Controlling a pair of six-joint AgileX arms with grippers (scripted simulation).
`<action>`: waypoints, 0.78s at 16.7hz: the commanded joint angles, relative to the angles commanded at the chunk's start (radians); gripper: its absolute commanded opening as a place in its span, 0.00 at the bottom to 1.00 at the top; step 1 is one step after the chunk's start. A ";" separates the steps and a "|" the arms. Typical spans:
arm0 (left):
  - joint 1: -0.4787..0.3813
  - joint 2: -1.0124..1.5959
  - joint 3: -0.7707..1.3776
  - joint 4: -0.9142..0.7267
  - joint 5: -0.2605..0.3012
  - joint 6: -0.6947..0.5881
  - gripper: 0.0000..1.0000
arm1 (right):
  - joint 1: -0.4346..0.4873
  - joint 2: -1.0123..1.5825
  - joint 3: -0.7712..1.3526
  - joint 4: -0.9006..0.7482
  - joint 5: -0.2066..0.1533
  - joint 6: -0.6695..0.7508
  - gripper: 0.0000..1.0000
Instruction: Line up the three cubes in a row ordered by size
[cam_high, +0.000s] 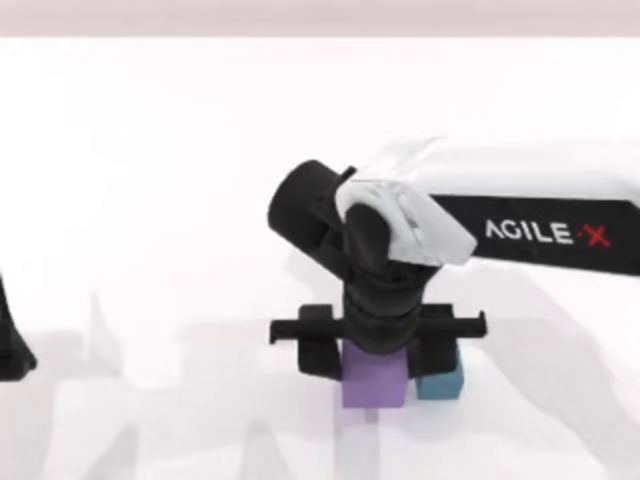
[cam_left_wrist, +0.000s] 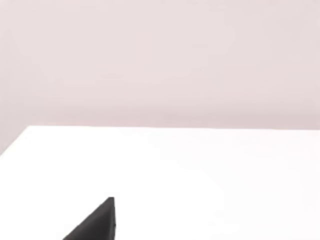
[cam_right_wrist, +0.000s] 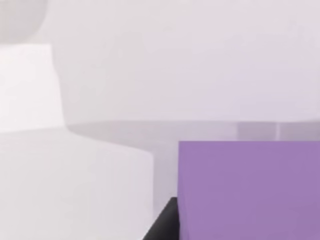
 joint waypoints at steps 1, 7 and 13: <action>0.000 0.000 0.000 0.000 0.000 0.000 1.00 | 0.000 0.000 0.000 0.000 0.000 0.000 0.30; 0.000 0.000 0.000 0.000 0.000 0.000 1.00 | 0.000 0.000 0.000 0.000 0.000 0.000 0.75; 0.000 0.000 0.000 0.000 0.000 0.000 1.00 | 0.000 0.000 0.000 0.000 0.000 0.000 1.00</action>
